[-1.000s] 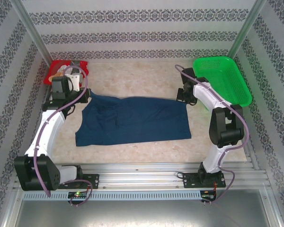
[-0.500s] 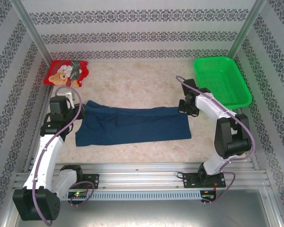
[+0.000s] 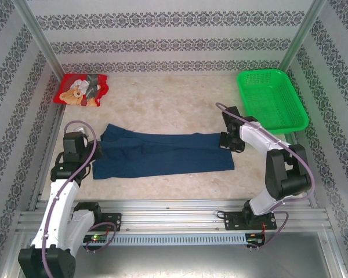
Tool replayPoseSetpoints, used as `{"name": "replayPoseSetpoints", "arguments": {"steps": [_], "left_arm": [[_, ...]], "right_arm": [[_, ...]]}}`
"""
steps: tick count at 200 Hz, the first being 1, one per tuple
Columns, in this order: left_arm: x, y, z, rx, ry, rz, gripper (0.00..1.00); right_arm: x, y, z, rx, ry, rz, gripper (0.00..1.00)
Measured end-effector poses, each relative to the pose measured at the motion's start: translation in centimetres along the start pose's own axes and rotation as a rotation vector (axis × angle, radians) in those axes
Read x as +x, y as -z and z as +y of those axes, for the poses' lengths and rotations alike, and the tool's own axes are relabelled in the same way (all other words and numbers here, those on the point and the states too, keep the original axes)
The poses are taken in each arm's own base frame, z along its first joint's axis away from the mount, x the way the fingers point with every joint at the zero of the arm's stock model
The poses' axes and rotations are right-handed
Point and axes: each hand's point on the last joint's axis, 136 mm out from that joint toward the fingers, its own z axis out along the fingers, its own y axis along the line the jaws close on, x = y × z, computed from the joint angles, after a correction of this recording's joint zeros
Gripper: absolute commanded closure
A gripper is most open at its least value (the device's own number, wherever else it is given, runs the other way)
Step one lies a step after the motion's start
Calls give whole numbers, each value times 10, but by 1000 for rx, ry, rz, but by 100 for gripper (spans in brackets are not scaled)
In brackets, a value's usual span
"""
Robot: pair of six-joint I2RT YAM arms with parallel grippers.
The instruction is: Fold and stack the t-shirts
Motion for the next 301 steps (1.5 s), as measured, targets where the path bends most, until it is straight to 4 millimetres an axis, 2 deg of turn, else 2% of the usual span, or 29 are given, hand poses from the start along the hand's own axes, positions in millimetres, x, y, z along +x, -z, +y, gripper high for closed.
{"name": "replayPoseSetpoints", "arguments": {"steps": [80,122,129,138,162,190,201,212,220,226,240,253,272,289,301], "left_arm": [[40,-17,20,-57,98,98,100],[60,-22,33,-113,156,143,98],[61,-22,35,-121,164,142,91],[61,-22,36,-130,175,140,73],[64,-22,40,-150,205,143,66],[70,-15,55,-241,240,160,43],[66,-8,60,-283,238,156,40],[53,-3,55,-275,236,127,33],[41,-1,47,-243,231,105,28],[32,-3,39,-206,223,93,19],[15,-12,15,-105,194,102,17],[8,-26,-5,-23,161,157,18],[10,-55,-28,56,107,301,21],[15,-81,-36,81,62,422,26],[17,-97,-40,96,28,483,30]], "right_arm": [[8,-6,0,9,4,21,100],[13,-10,-3,23,-20,41,77],[15,-11,-4,26,-23,46,72],[16,-11,-4,29,-32,49,69],[18,-10,-5,33,-40,57,60],[19,-5,-5,33,-33,52,45],[18,2,-4,21,-34,33,39],[14,14,0,-5,-14,-4,29],[12,24,4,-30,1,-36,21],[10,32,8,-54,23,-64,15],[7,51,24,-132,87,-126,3],[5,73,43,-233,147,-187,2],[3,108,72,-403,223,-279,2],[8,134,91,-518,278,-328,2],[11,146,101,-573,310,-338,2]]}}
